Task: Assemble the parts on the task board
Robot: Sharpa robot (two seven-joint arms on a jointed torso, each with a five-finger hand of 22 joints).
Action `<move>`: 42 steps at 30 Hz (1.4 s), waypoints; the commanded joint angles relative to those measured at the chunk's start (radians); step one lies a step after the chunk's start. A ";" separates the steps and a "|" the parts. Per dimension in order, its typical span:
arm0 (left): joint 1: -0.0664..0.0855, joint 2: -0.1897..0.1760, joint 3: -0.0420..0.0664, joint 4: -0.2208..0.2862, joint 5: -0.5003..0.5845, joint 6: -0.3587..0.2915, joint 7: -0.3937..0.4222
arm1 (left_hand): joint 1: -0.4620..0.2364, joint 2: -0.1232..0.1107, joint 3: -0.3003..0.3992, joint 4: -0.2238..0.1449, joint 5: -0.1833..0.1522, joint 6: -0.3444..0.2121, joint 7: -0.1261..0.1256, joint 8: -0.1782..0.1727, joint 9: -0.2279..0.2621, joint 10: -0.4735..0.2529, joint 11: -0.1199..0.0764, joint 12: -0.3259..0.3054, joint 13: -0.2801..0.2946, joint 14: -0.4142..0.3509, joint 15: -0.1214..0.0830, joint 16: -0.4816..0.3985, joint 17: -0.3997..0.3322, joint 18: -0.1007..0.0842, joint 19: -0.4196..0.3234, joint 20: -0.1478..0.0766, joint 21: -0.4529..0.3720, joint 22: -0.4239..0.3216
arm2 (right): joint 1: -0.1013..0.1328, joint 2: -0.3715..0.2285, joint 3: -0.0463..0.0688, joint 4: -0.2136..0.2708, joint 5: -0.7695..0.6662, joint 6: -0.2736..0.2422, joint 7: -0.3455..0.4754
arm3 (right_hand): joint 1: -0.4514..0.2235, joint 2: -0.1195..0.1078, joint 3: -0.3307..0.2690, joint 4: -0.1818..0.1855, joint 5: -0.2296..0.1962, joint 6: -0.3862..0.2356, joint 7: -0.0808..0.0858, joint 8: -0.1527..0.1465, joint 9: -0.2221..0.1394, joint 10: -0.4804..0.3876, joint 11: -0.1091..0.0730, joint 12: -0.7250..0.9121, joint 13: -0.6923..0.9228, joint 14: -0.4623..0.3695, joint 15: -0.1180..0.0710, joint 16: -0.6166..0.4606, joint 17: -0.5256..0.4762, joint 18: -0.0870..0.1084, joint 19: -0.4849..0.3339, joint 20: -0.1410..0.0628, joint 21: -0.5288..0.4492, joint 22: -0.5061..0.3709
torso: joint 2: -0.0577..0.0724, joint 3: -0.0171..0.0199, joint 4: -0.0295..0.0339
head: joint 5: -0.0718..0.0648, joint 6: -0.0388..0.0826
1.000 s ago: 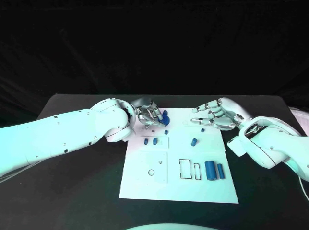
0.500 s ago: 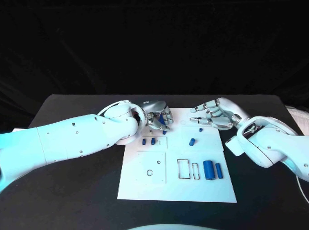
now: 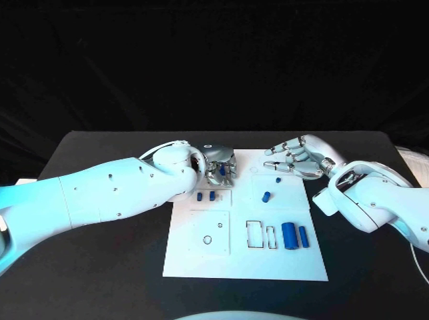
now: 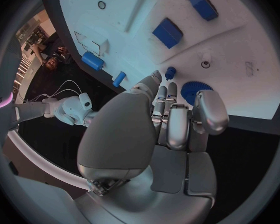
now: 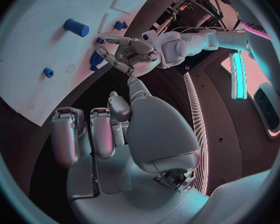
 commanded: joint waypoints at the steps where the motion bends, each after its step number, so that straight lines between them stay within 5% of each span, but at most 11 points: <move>1: -0.001 0.007 0.001 -0.004 -0.038 0.051 -0.056 | -0.004 -0.005 0.007 0.000 0.002 0.007 -0.001 -0.003 -0.001 0.009 -0.001 -0.006 -0.001 0.038 -0.004 -0.003 -0.003 -0.012 0.005 0.000 0.006 0.003 | -0.001 0.001 0.000 0.001 -0.007 -0.005 0.000 | 0.002 0.003 0.004 -0.003 0.005 0.004 -0.003 0.001 0.001 -0.004 0.000 -0.002 -0.001 0.051 -0.007 -0.004 0.025 0.011 -0.009 -0.001 -0.003 0.074 | 0.000 0.0003 0.0008 | 0.000 0.001; 31: -0.005 0.031 0.001 -0.022 -0.022 0.136 -0.074 | -0.007 0.010 0.076 -0.017 0.001 0.070 -0.010 -0.010 -0.013 0.075 -0.014 -0.032 -0.004 0.039 -0.014 -0.003 -0.028 -0.017 0.010 -0.009 0.038 0.035 | -0.001 0.002 0.000 0.001 -0.007 -0.003 0.000 | 0.002 0.003 0.004 -0.003 0.005 0.004 -0.003 0.001 0.001 -0.004 0.000 -0.002 -0.001 0.051 -0.007 -0.004 0.025 0.011 -0.009 -0.001 -0.003 0.074 | 0.000 0.0009 0.0012 | -0.001 -0.002; 42: -0.008 0.034 0.001 -0.032 -0.019 0.109 -0.072 | -0.011 0.011 0.091 -0.024 0.000 0.089 -0.011 -0.011 -0.015 0.098 -0.017 -0.041 -0.003 0.038 -0.017 -0.002 -0.033 -0.018 0.011 -0.012 0.047 0.044 | -0.001 0.003 0.000 0.000 -0.007 0.000 0.000 | 0.002 0.003 0.004 -0.003 0.005 0.004 -0.003 0.001 0.001 -0.004 0.000 -0.002 -0.001 0.051 -0.007 -0.004 0.025 0.011 -0.009 -0.001 -0.003 0.074 | -0.001 0.0010 0.0011 | -0.001 -0.002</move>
